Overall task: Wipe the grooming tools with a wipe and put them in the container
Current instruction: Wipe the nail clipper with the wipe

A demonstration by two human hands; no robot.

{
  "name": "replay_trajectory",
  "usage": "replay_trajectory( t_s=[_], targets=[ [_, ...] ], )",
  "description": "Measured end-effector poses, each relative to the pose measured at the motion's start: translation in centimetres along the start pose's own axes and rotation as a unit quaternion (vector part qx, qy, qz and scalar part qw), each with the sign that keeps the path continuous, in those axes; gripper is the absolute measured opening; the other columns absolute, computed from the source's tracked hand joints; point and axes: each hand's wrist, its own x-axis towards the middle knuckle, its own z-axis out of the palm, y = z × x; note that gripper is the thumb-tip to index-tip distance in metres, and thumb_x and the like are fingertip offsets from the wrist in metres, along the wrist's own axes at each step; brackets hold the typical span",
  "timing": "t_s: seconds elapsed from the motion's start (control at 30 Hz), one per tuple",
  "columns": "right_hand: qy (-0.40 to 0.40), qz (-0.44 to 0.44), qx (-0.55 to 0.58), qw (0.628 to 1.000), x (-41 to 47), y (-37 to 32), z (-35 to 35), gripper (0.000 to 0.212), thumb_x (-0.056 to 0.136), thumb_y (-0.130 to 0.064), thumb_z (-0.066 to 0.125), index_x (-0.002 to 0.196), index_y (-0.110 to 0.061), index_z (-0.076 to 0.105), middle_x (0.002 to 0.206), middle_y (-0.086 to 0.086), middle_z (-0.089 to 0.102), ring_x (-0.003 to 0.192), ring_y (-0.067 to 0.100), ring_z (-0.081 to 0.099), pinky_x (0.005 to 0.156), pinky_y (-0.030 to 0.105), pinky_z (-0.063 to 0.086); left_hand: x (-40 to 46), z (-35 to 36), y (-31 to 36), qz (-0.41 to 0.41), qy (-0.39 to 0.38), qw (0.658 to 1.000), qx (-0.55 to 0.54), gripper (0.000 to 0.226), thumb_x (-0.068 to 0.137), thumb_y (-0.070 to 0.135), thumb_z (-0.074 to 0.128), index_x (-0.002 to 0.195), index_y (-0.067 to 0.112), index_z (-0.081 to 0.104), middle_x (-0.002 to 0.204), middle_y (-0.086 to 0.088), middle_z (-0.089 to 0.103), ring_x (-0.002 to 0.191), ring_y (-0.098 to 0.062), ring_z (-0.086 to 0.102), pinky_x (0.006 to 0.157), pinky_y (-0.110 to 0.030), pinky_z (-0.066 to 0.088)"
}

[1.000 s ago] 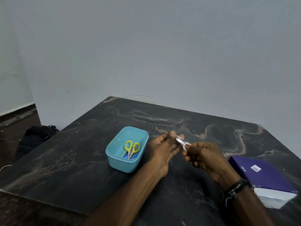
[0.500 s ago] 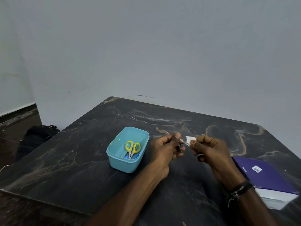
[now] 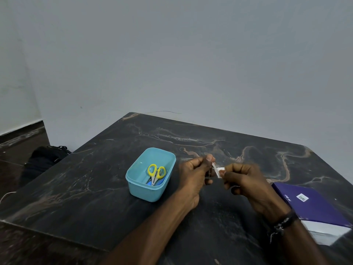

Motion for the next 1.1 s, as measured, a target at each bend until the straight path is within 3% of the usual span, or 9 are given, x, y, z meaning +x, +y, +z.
replay_trajectory(
  t_s=[0.17, 0.3, 0.4, 0.47, 0.53, 0.73, 0.9, 1.1],
  targets=[
    [-0.030, 0.034, 0.077, 0.996, 0.00, -0.21, -0.04, 0.017, 0.089, -0.012, 0.062, 0.082, -0.003, 0.074, 0.081, 0.017, 0.072, 0.063, 0.017, 0.063, 0.056, 0.028, 0.040, -0.17, 0.04, -0.06, 0.009, -0.019, 1.000, 0.016, 0.027, 0.088, 0.029, 0.066, 0.096, 0.004, 0.072, 0.084, -0.010, 0.073, 0.068, -0.013, 0.062, 0.051, -0.019, 0.047],
    [-0.046, 0.068, 0.142, 0.986, 0.27, -0.26, -0.21, 0.022, 0.088, -0.018, 0.059, 0.089, -0.003, 0.075, 0.093, 0.021, 0.074, 0.067, 0.019, 0.068, 0.053, 0.025, 0.042, -0.15, 0.02, -0.06, 0.011, -0.024, 0.999, 0.029, 0.024, 0.090, 0.030, 0.064, 0.094, 0.008, 0.073, 0.082, -0.003, 0.073, 0.071, -0.010, 0.061, 0.054, -0.020, 0.048],
    [-0.061, 0.075, 0.177, 0.979, 0.19, -0.25, -0.40, 0.020, 0.078, -0.016, 0.061, 0.081, -0.005, 0.077, 0.094, 0.021, 0.074, 0.069, 0.018, 0.072, 0.048, 0.019, 0.044, -0.17, 0.01, -0.08, 0.008, -0.039, 0.998, 0.038, 0.024, 0.090, 0.032, 0.063, 0.092, 0.010, 0.074, 0.078, -0.002, 0.072, 0.070, -0.010, 0.061, 0.058, -0.022, 0.049],
    [-0.065, 0.079, 0.185, 0.977, 0.18, -0.03, -0.56, 0.019, 0.081, -0.007, 0.058, 0.089, -0.001, 0.074, 0.096, 0.022, 0.073, 0.070, 0.017, 0.073, 0.047, 0.017, 0.045, -0.23, -0.02, -0.09, 0.012, -0.043, 0.998, 0.046, 0.025, 0.089, 0.031, 0.064, 0.091, 0.009, 0.074, 0.078, -0.003, 0.072, 0.070, -0.011, 0.062, 0.059, -0.024, 0.050],
    [-0.061, 0.084, 0.186, 0.977, 0.18, 0.14, -0.58, 0.018, 0.085, -0.002, 0.056, 0.094, 0.003, 0.071, 0.095, 0.021, 0.074, 0.069, 0.016, 0.072, 0.047, 0.017, 0.044, -0.27, -0.04, -0.14, 0.019, -0.049, 0.997, 0.051, 0.023, 0.089, 0.030, 0.065, 0.091, 0.008, 0.074, 0.080, -0.005, 0.072, 0.071, -0.012, 0.063, 0.061, -0.026, 0.051],
    [-0.052, 0.083, 0.164, 0.982, 0.19, 0.14, -0.39, 0.023, 0.070, -0.012, 0.070, 0.090, -0.002, 0.070, 0.076, 0.014, 0.071, 0.063, 0.014, 0.066, 0.049, 0.019, 0.043, -0.35, -0.09, -0.26, 0.050, -0.058, 0.994, 0.081, 0.021, 0.088, 0.026, 0.067, 0.091, 0.006, 0.074, 0.081, -0.006, 0.073, 0.072, -0.012, 0.065, 0.059, -0.023, 0.052],
    [-0.078, 0.077, 0.145, 0.983, -0.08, -0.20, -0.49, 0.037, 0.066, -0.012, 0.075, 0.100, 0.001, 0.069, 0.077, 0.012, 0.071, 0.065, 0.016, 0.066, 0.050, 0.021, 0.044, -0.16, -0.04, -0.04, 0.033, -0.023, 0.998, 0.049, 0.025, 0.086, 0.028, 0.069, 0.091, 0.004, 0.073, 0.092, -0.017, 0.073, 0.079, -0.020, 0.065, 0.070, -0.034, 0.054],
    [-0.052, 0.079, 0.188, 0.978, 0.17, -0.10, -0.51, 0.043, 0.066, -0.008, 0.072, 0.107, 0.002, 0.065, 0.079, 0.011, 0.071, 0.063, 0.016, 0.065, 0.047, 0.021, 0.045, -0.31, -0.17, -0.06, -0.008, -0.059, 0.997, 0.058, 0.027, 0.083, 0.033, 0.071, 0.091, 0.008, 0.074, 0.083, -0.006, 0.074, 0.075, -0.014, 0.065, 0.058, -0.025, 0.053]
  ],
)
